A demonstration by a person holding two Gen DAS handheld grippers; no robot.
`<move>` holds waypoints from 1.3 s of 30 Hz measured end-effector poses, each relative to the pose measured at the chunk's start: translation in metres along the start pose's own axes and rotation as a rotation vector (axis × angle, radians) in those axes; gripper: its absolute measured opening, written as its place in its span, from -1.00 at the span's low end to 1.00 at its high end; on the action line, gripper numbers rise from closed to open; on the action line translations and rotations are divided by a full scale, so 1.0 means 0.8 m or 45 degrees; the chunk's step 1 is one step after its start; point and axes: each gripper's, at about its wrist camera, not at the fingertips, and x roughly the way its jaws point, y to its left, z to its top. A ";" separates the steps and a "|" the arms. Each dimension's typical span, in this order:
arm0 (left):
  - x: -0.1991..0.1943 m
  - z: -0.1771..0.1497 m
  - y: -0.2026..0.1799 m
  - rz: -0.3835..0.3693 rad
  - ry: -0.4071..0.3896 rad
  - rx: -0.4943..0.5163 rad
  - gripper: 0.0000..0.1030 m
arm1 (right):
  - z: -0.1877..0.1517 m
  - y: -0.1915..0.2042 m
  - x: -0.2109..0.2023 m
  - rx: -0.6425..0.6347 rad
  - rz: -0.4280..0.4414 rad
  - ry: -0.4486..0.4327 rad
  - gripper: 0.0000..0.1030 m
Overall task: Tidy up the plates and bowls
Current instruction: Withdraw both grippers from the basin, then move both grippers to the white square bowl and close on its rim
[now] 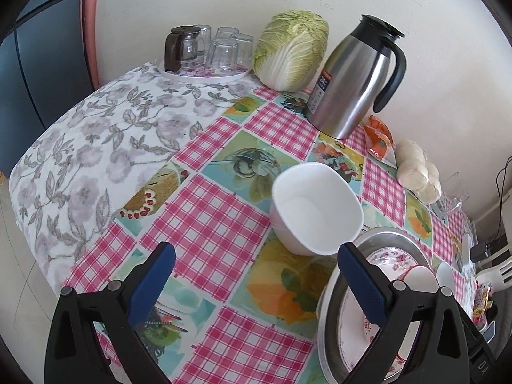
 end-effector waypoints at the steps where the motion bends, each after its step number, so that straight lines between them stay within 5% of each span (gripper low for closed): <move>1: 0.001 0.001 0.004 0.004 -0.001 -0.006 0.97 | -0.001 0.004 0.001 -0.008 0.002 0.000 1.00; 14: 0.022 0.026 0.041 0.028 -0.017 -0.075 0.97 | 0.002 0.048 0.009 -0.098 -0.044 -0.037 1.00; 22: 0.043 0.030 0.041 -0.050 -0.067 -0.116 0.97 | 0.017 0.074 0.027 -0.095 -0.029 -0.019 1.00; 39: 0.099 0.046 0.044 -0.183 0.084 -0.173 0.96 | 0.082 0.119 0.072 -0.164 -0.090 0.026 0.91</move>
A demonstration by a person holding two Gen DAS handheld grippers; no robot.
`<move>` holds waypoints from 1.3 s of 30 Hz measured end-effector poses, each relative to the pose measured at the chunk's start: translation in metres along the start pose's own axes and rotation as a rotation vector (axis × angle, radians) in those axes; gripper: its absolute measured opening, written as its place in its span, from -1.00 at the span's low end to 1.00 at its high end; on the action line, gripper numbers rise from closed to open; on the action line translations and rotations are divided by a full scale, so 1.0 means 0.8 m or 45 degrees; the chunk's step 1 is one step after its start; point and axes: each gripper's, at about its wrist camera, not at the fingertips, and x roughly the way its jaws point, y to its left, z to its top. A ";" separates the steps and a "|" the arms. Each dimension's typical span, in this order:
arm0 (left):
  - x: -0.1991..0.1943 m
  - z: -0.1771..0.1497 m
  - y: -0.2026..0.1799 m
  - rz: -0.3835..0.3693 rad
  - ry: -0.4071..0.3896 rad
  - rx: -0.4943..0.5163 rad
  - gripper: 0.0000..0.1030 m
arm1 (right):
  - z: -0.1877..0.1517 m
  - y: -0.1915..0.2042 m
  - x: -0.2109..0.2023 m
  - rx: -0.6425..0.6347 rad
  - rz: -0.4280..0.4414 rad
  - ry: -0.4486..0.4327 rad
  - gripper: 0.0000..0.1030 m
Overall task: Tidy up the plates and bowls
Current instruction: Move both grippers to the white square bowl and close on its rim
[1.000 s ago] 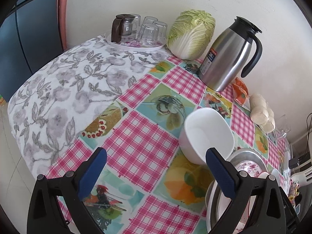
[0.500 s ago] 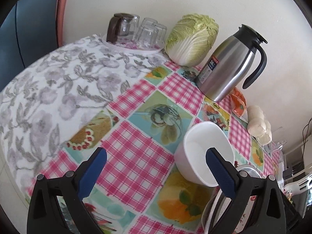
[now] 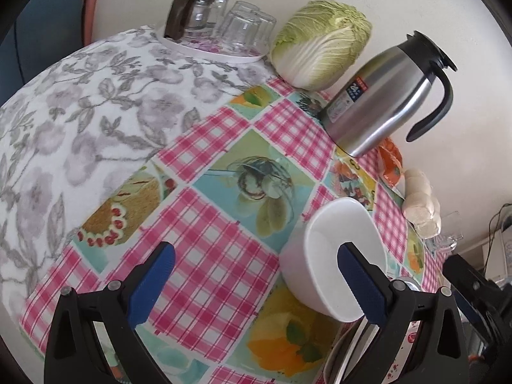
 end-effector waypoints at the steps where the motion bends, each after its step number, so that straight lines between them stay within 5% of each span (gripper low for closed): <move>1: 0.003 0.001 -0.001 -0.003 0.004 0.001 0.96 | 0.004 0.001 0.003 -0.004 -0.010 0.006 0.90; 12: 0.037 0.013 0.002 -0.058 0.061 -0.060 0.87 | 0.014 -0.005 0.068 0.054 -0.055 0.175 0.32; 17: 0.055 0.015 0.001 -0.086 0.098 -0.064 0.59 | 0.008 -0.004 0.094 0.037 -0.071 0.214 0.05; 25: 0.082 0.007 -0.006 -0.125 0.177 -0.053 -0.12 | 0.013 0.019 0.104 -0.071 -0.027 0.210 -0.24; 35: 0.088 0.002 -0.010 -0.126 0.184 -0.040 -0.30 | -0.003 0.032 0.131 -0.114 -0.036 0.258 -0.47; 39: 0.091 0.001 -0.010 -0.189 0.191 -0.070 -0.55 | -0.006 0.039 0.136 -0.122 -0.038 0.277 -0.64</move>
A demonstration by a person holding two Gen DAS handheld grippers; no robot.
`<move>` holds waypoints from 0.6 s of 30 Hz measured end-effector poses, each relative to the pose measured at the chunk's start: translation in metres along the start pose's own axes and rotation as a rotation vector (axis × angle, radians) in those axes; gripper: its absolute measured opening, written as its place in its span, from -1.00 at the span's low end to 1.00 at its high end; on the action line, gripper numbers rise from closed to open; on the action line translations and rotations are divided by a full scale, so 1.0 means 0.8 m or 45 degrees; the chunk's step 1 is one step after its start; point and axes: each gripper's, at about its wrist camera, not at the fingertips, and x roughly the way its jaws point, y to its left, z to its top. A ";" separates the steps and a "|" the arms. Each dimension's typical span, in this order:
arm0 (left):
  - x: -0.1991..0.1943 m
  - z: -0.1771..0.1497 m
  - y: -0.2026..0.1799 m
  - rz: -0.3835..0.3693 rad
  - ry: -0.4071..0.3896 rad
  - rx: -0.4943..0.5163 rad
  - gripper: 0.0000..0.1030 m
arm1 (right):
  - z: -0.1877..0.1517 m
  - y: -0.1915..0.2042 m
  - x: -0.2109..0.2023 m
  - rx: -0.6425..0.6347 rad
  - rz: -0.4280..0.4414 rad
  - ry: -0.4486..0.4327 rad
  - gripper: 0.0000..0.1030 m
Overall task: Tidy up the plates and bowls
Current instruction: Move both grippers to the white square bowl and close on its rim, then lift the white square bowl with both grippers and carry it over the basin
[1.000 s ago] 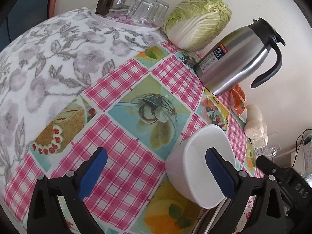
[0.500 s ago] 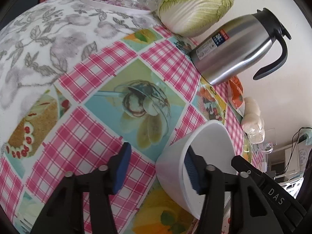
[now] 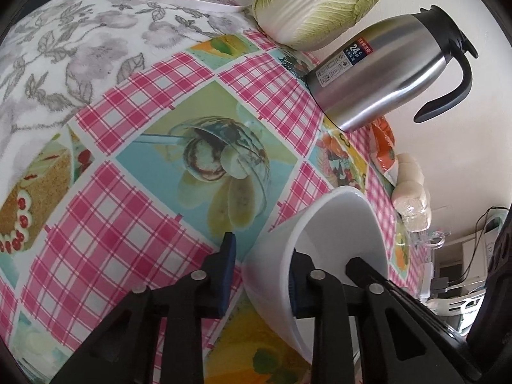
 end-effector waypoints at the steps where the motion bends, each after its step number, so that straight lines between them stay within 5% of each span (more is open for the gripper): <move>1: -0.001 0.000 -0.001 -0.005 -0.002 0.001 -0.60 | -0.001 0.001 0.000 -0.006 -0.006 -0.004 -0.64; 18: -0.051 -0.004 -0.008 0.032 -0.085 0.021 -0.67 | -0.011 0.013 -0.030 -0.006 0.002 -0.046 -0.69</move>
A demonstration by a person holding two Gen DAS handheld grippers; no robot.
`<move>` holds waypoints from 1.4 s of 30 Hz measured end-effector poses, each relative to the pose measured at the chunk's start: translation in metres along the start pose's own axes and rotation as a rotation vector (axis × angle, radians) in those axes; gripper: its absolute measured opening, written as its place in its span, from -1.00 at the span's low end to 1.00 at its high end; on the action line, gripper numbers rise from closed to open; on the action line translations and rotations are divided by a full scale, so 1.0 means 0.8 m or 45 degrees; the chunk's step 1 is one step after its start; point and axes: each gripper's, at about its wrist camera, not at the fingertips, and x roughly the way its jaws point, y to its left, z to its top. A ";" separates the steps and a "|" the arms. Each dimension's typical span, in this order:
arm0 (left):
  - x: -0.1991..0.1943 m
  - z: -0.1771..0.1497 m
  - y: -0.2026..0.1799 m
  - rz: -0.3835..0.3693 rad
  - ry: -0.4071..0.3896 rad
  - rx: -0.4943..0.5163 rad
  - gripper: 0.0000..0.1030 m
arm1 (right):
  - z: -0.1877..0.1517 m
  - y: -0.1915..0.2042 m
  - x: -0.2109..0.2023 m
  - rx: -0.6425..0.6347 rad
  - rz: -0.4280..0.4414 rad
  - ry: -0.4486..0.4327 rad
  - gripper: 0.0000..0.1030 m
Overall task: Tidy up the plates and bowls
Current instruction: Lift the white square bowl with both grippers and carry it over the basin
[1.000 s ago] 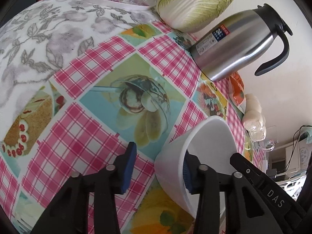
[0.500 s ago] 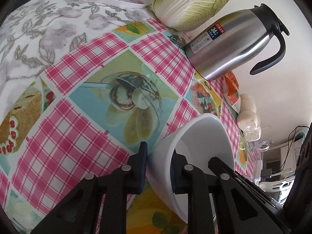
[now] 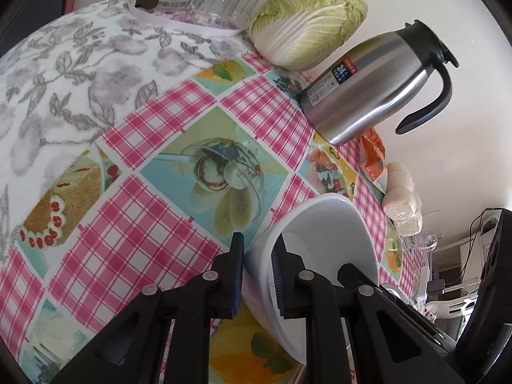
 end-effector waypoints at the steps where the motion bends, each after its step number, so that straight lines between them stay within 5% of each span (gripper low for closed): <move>1: -0.006 0.000 -0.002 -0.001 -0.011 0.004 -0.68 | -0.001 0.000 -0.004 0.000 0.005 -0.010 -0.69; 18: -0.093 -0.025 -0.058 0.021 -0.197 0.127 -0.69 | -0.028 -0.021 -0.103 0.041 0.103 -0.216 -0.75; 42: -0.149 -0.103 -0.182 -0.016 -0.311 0.480 -0.69 | -0.110 -0.144 -0.199 0.361 0.208 -0.474 -0.75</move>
